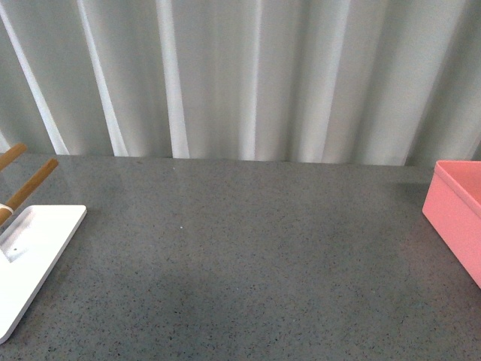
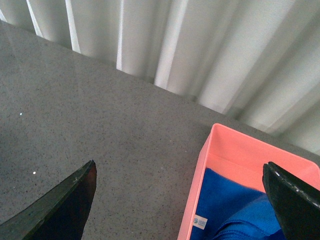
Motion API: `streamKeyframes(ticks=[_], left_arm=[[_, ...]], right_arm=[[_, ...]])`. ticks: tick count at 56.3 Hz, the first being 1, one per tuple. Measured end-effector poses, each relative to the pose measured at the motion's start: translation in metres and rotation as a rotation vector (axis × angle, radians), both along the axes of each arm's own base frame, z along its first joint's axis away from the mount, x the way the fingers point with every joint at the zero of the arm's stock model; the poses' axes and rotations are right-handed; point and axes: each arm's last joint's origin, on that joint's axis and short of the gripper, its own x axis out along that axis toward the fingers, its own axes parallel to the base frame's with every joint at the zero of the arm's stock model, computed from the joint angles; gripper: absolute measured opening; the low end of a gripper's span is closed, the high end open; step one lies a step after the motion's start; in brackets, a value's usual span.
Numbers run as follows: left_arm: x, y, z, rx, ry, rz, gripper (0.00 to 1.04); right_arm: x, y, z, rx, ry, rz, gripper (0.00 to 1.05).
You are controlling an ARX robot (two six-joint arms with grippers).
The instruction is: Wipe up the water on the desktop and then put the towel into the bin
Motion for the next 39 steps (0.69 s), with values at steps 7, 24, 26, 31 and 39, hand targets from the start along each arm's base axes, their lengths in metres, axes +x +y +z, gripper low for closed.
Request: streamKeyframes(ticks=[7, 24, 26, 31, 39], left_arm=[[0.0, 0.0, 0.0, 0.0, 0.0, 0.0, 0.98], [0.0, 0.0, 0.0, 0.0, 0.0, 0.0, 0.98], [0.0, 0.0, 0.0, 0.0, 0.0, 0.0, 0.98], [0.0, 0.0, 0.0, 0.0, 0.0, 0.0, 0.98], [0.0, 0.0, 0.0, 0.0, 0.0, 0.0, 0.98]], right_arm=[[-0.02, 0.011, -0.015, 0.076, -0.229, -0.242, 0.78], [-0.051, 0.025, -0.053, 0.253, -0.269, -0.344, 0.27], [-0.053, 0.029, -0.056, 0.257, -0.268, -0.338, 0.19], [-0.06, 0.033, -0.062, 0.267, -0.278, -0.314, 0.03], [-0.067, 0.033, -0.071, 0.266, -0.271, -0.32, 0.03]])
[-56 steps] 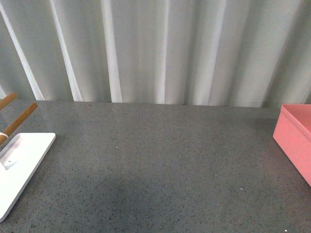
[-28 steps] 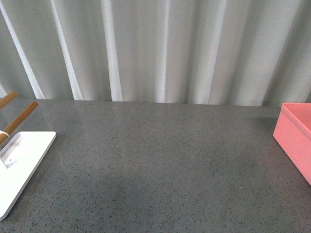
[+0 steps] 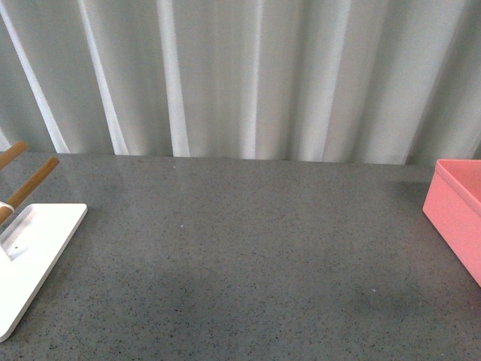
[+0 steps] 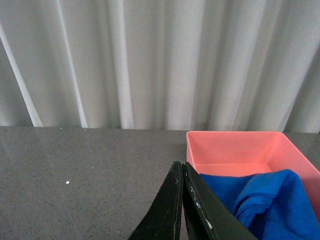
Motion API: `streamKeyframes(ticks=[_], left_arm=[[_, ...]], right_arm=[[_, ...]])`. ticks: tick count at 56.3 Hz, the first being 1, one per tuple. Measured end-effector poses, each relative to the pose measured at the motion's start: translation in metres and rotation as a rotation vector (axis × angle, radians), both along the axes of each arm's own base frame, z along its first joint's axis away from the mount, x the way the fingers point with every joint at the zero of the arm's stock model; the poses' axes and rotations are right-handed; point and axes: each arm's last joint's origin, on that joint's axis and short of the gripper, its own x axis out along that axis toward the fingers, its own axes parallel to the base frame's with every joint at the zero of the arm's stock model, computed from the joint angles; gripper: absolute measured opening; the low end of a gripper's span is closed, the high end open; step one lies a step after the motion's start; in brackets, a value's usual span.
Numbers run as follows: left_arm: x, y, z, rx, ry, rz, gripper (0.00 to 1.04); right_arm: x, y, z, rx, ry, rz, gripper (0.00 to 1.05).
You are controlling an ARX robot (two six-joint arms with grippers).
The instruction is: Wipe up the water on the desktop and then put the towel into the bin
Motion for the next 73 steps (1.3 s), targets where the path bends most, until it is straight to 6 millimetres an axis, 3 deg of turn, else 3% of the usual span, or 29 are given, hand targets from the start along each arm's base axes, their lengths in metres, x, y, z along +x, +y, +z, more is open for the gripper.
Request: streamKeyframes(ticks=[22, 73], left_arm=[[0.0, 0.0, 0.0, 0.0, 0.0, 0.0, 0.98], [0.0, 0.0, 0.0, 0.0, 0.001, 0.0, 0.98]], right_arm=[[-0.017, 0.0, -0.016, 0.004, -0.011, 0.001, 0.03], [-0.039, 0.0, -0.018, 0.006, -0.027, -0.002, 0.03]])
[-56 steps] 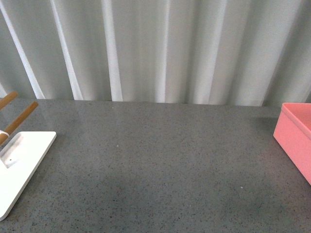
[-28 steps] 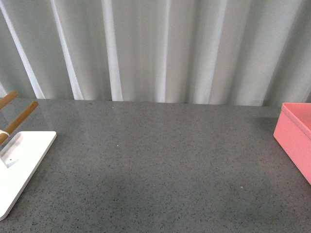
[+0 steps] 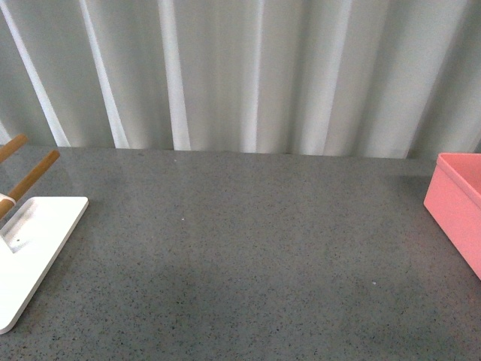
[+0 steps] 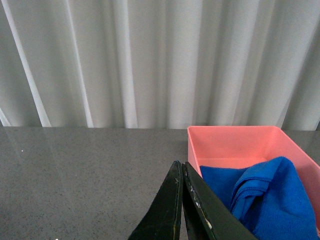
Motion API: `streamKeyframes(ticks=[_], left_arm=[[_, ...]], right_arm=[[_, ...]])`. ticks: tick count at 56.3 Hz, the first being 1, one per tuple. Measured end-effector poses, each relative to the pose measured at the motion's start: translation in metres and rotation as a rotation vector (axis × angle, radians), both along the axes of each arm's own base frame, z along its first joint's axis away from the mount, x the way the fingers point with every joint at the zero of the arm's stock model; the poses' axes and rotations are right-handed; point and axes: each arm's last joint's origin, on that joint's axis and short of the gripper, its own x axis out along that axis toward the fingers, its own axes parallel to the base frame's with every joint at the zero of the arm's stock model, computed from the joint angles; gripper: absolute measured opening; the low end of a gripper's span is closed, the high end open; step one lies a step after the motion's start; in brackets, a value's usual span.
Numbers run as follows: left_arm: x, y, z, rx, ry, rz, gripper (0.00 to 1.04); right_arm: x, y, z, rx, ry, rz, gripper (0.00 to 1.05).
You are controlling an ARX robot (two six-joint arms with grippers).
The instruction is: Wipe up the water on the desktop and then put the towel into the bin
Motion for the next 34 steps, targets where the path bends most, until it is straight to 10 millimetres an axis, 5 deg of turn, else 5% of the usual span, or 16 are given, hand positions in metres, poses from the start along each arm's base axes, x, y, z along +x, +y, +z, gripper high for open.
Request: streamKeyframes(ticks=[4, 34], left_arm=[[0.0, 0.0, 0.0, 0.0, 0.0, 0.0, 0.98], [0.0, 0.0, 0.0, 0.0, 0.0, 0.0, 0.98]], right_arm=[[0.0, 0.0, 0.0, 0.0, 0.0, 0.0, 0.07], [0.0, 0.0, 0.0, 0.002, 0.0, 0.0, 1.0]])
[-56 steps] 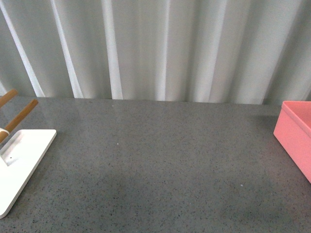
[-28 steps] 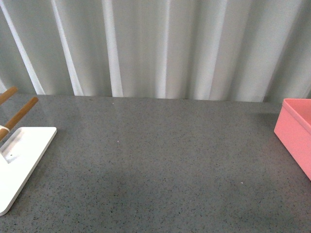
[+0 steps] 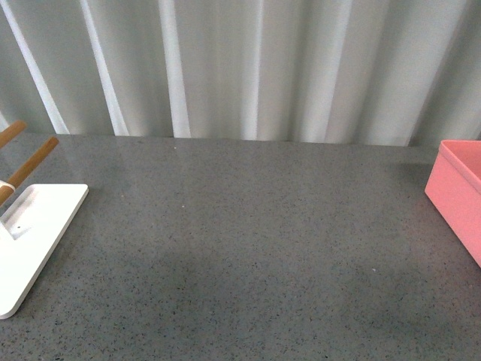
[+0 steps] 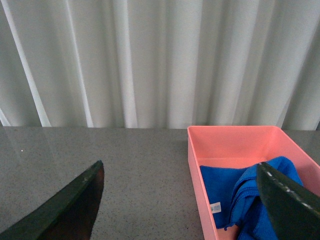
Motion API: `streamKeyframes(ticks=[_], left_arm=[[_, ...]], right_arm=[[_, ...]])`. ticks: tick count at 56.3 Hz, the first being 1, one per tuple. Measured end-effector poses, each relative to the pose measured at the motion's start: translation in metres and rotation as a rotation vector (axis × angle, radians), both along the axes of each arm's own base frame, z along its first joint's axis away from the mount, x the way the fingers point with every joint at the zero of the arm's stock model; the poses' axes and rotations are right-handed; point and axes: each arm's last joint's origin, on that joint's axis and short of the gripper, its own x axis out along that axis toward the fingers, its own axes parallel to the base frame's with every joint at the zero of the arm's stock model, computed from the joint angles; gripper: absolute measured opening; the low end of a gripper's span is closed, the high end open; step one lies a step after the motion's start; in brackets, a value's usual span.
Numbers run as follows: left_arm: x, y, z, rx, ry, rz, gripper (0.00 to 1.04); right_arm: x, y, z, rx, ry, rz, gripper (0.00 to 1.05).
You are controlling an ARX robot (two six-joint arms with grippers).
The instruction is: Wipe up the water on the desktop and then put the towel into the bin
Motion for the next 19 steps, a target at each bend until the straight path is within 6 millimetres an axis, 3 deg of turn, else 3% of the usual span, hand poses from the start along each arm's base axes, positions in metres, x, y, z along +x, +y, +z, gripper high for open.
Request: streamKeyframes(ticks=[19], left_arm=[[0.0, 0.0, 0.0, 0.0, 0.0, 0.0, 0.98]], right_arm=[[0.0, 0.0, 0.0, 0.0, 0.0, 0.0, 0.98]])
